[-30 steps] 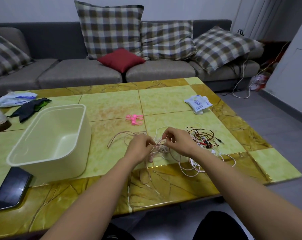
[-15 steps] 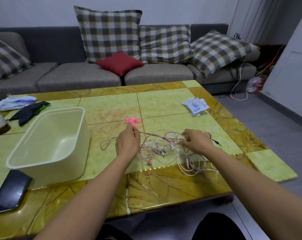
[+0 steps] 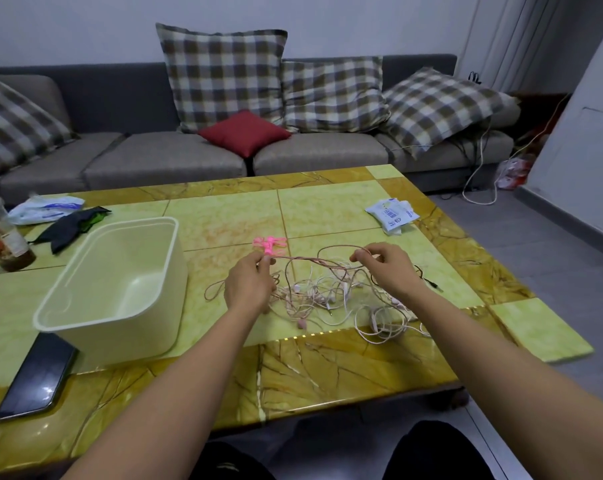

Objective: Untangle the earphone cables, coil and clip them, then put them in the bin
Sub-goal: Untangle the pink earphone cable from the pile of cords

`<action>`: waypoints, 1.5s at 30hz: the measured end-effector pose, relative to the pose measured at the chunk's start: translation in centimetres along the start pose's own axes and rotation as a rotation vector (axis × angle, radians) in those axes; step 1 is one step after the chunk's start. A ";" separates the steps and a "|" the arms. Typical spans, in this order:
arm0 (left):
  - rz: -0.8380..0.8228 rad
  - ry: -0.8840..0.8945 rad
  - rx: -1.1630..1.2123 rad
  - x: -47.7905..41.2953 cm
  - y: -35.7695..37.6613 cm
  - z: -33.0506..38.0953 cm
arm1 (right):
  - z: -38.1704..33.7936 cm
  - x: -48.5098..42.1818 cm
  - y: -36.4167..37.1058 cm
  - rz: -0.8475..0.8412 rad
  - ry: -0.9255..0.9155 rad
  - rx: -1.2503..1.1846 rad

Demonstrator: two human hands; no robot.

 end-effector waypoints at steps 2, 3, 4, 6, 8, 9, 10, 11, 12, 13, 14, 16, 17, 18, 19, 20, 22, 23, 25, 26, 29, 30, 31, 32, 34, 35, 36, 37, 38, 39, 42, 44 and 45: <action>-0.027 -0.048 0.010 0.1 0.2 -0.4 | 0.1 0.4 1.9 -0.254 0.079 0.013; -0.048 -0.083 0.016 0.2 0.3 -0.7 | 0.5 1.0 2.9 -0.397 0.114 0.085; -0.069 -0.113 0.017 0.4 0.4 -1.0 | 0.8 1.6 3.6 -0.489 0.125 0.148; -0.108 -0.143 -0.026 0.6 0.3 -1.5 | 1.1 2.0 3.9 -0.489 0.107 0.143; -0.123 -0.145 -0.178 0.8 -0.1 -1.8 | 0.9 1.9 3.6 -0.396 0.084 0.054; -0.104 -0.132 -0.261 1.0 -0.4 -1.8 | 0.7 1.9 3.5 -0.365 0.063 0.033; -0.076 -0.107 -0.314 1.2 -0.7 -1.5 | 0.6 1.8 3.4 -0.349 0.043 0.033; -0.032 -0.052 -0.338 1.5 -1.0 -0.9 | 0.4 1.8 3.5 -0.346 0.025 0.044; 0.004 0.031 -0.325 1.8 -1.0 0.1 | 0.0 1.8 3.6 -0.351 0.008 0.053; 0.030 0.138 -0.294 2.1 -0.9 1.3 | -0.3 1.9 3.8 -0.360 -0.007 0.056; 0.031 0.256 -0.254 2.6 -0.6 2.7 | -0.7 2.0 3.9 -0.372 -0.018 0.049; -0.105 0.387 -0.216 3.5 1.3 4.6 | -1.5 2.4 4.2 -0.391 -0.031 0.023; -0.217 0.373 -0.224 3.7 2.7 4.6 | -1.8 2.5 4.4 -0.400 -0.038 0.010; -0.327 0.337 -0.248 4.0 4.0 4.4 | -1.9 2.6 4.5 -0.404 -0.041 0.002; -0.400 0.298 -0.275 4.3 5.1 4.1 | -1.7 2.7 4.4 -0.397 -0.041 0.010; -0.430 0.266 -0.290 4.4 5.6 3.6 | -1.5 2.7 4.4 -0.387 -0.043 0.031; -0.439 0.230 -0.270 4.4 6.0 2.9 | -0.6 2.8 4.1 -0.369 -0.031 0.082; -0.442 0.221 -0.248 4.3 6.1 2.8 | 0.2 2.9 4.0 -0.388 0.001 0.115; -0.404 0.191 -0.182 4.0 5.9 2.5 | 2.2 3.3 3.9 -0.484 0.097 0.254; -0.359 0.165 -0.128 3.6 5.5 2.3 | 3.2 3.3 3.6 -0.509 0.133 0.341; -0.195 0.111 0.013 2.1 4.2 2.0 | 2.9 1.7 0.1 -0.151 0.052 0.444; -0.149 0.093 0.059 1.7 3.7 2.1 | 2.2 1.4 -1.7 0.043 0.010 0.401; -0.115 0.068 0.106 1.3 3.4 2.1 | 1.5 1.4 -3.2 0.195 -0.020 0.341; -0.092 0.037 0.155 1.1 3.0 2.1 | 1.1 1.3 -4.1 0.268 -0.042 0.295; -0.082 -0.019 0.237 1.1 2.8 2.1 | 1.1 1.1 -3.3 0.141 -0.012 0.300; -0.091 -0.042 0.276 1.3 2.9 1.9 | 1.5 1.3 -2.1 -0.005 0.031 0.347; -0.104 -0.060 0.315 1.4 3.1 1.8 | 2.0 1.6 -0.9 -0.142 0.073 0.394; -0.115 -0.074 0.351 1.6 3.3 1.6 | 2.4 2.1 0.0 -0.231 0.097 0.430; -0.126 -0.086 0.378 1.8 3.4 1.5 | 2.5 2.3 0.4 -0.267 0.097 0.450; -0.137 -0.094 0.399 2.0 3.4 1.5 | 2.3 2.5 0.7 -0.264 0.085 0.454; -0.152 -0.102 0.435 2.3 2.9 1.9 | 1.0 2.5 1.1 -0.228 0.011 0.439; -0.174 -0.096 0.457 2.4 2.6 2.2 | 0.4 2.7 2.1 -0.324 0.024 0.412; -0.191 -0.091 0.472 2.5 2.5 2.4 | 0.5 3.0 2.8 -0.414 0.061 0.387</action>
Point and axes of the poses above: each hand's wrist, its own x-axis away from the middle knuckle, its own y-axis out of the palm, z = x × y, the point moved 8 cm from there along -x, towards the middle knuckle, and after that the axes turned 2 degrees about z, right-handed, at the moved point
